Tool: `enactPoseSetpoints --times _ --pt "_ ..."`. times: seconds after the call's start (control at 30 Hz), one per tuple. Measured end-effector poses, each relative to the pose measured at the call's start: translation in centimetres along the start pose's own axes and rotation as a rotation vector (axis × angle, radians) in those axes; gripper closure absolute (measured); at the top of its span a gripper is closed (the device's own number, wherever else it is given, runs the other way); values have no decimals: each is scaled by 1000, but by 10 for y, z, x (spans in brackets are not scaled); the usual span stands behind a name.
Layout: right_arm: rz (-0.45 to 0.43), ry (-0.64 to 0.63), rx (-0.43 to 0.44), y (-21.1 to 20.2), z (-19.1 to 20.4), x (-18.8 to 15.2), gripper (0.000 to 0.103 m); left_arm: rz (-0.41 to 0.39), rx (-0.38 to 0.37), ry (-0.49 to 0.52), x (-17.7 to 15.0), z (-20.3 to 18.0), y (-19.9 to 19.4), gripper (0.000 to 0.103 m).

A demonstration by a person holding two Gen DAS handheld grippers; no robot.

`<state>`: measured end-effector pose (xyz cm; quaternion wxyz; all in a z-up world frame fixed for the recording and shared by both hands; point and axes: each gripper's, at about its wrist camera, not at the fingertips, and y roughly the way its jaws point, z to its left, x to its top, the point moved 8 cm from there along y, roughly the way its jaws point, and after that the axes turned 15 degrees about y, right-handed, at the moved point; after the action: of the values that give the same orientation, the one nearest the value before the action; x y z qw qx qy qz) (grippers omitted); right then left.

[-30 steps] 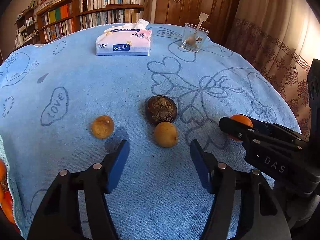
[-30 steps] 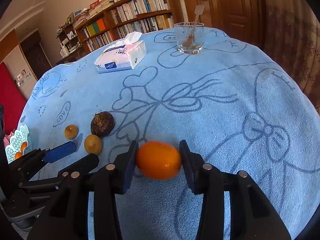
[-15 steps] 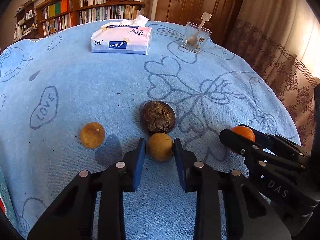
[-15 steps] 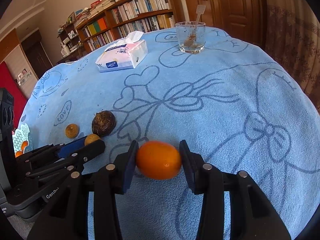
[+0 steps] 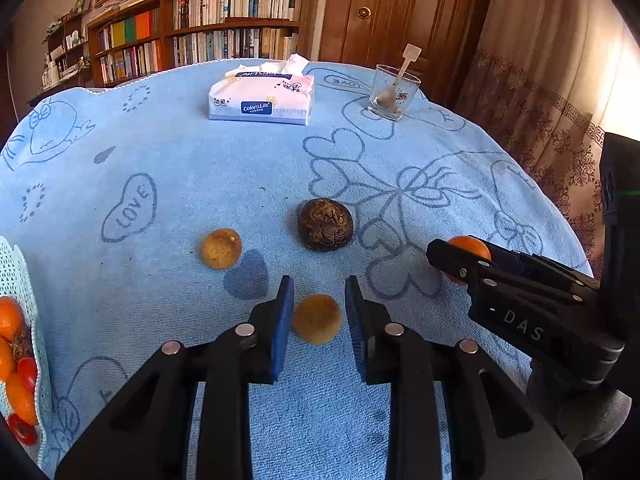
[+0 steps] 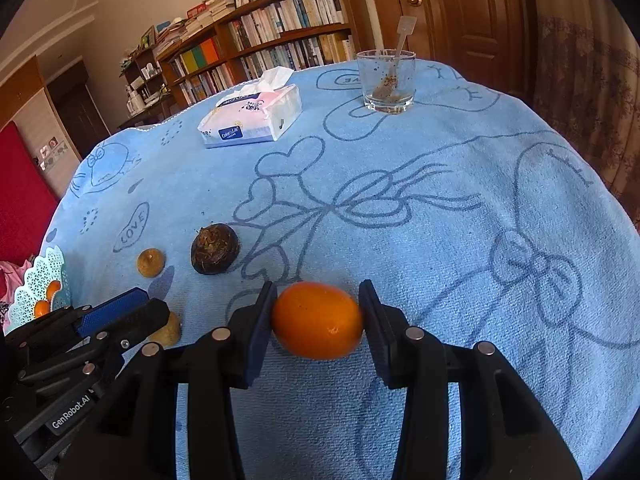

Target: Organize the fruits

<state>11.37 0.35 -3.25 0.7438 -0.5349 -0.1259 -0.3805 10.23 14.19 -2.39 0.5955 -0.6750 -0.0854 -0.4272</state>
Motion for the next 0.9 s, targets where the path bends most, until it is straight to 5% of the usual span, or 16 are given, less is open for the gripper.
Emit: enactPoseSetpoints --times 0.27,0.43,0.67,0.9 --pt "-6 -1 2 -1 0 1 60 4 1 -15 -10 4 -8 75" --pt "-6 -3 5 -1 1 1 60 41 -2 -23 -19 0 1 59" --pt "-4 -7 10 -2 2 0 60 60 3 -25 -23 1 11 58" --pt "-7 -8 12 -2 3 0 60 60 -3 -6 -21 -2 13 77"
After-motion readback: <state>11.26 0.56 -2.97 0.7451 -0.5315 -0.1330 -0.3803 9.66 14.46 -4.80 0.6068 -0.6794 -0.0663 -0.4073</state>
